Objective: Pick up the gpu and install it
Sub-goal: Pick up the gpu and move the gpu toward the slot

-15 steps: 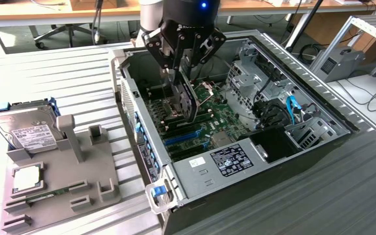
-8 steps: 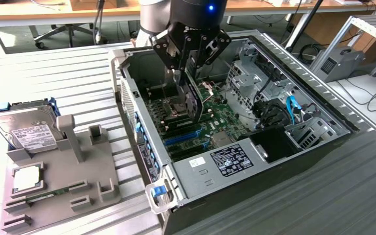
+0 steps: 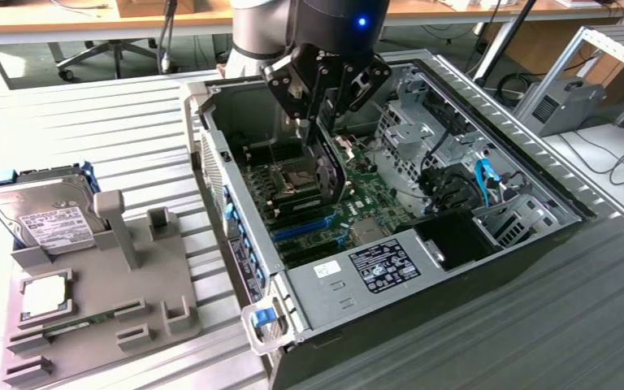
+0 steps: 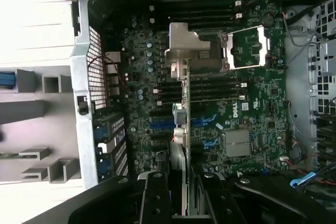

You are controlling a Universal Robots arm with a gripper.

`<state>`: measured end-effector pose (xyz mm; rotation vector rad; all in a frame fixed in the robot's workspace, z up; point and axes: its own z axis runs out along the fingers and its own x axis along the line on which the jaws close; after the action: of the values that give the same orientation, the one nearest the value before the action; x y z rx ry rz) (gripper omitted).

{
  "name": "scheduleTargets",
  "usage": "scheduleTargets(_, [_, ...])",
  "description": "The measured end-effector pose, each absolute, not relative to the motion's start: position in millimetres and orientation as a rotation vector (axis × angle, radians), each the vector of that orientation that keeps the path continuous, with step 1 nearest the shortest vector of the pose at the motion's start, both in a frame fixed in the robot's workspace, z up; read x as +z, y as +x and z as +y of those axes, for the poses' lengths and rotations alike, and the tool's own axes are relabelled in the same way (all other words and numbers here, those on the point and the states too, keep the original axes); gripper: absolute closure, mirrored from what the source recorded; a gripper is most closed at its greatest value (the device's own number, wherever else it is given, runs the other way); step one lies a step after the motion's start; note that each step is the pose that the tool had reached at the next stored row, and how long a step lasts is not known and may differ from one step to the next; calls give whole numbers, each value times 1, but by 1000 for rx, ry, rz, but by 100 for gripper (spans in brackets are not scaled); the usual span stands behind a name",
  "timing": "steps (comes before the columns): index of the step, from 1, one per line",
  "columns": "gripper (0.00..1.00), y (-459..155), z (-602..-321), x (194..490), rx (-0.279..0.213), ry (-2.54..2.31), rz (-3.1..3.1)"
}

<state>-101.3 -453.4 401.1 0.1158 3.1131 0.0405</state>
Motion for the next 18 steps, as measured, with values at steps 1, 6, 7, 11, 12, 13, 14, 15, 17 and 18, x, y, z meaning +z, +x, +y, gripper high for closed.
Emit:
scheduleTargets(1, [74, -100, -453, 401, 40, 116, 3113])
scheduleTargets(6, [74, -93, -453, 398, 40, 116, 3113])
scheduleTargets(7, [74, -91, -453, 397, 39, 116, 3113])
scheduleTargets(11, [74, -86, -453, 395, 39, 116, 3113])
scheduleTargets(12, [74, -85, -453, 394, 39, 116, 3113])
scheduleTargets(13, [74, -84, -453, 394, 39, 116, 3113])
scheduleTargets(14, [74, -83, -453, 393, 39, 116, 3113])
scheduleTargets(15, [74, -82, -453, 393, 39, 116, 3113])
scheduleTargets(17, [74, -81, -453, 392, 38, 116, 3113])
scheduleTargets(18, [74, -80, -453, 391, 38, 116, 3113])
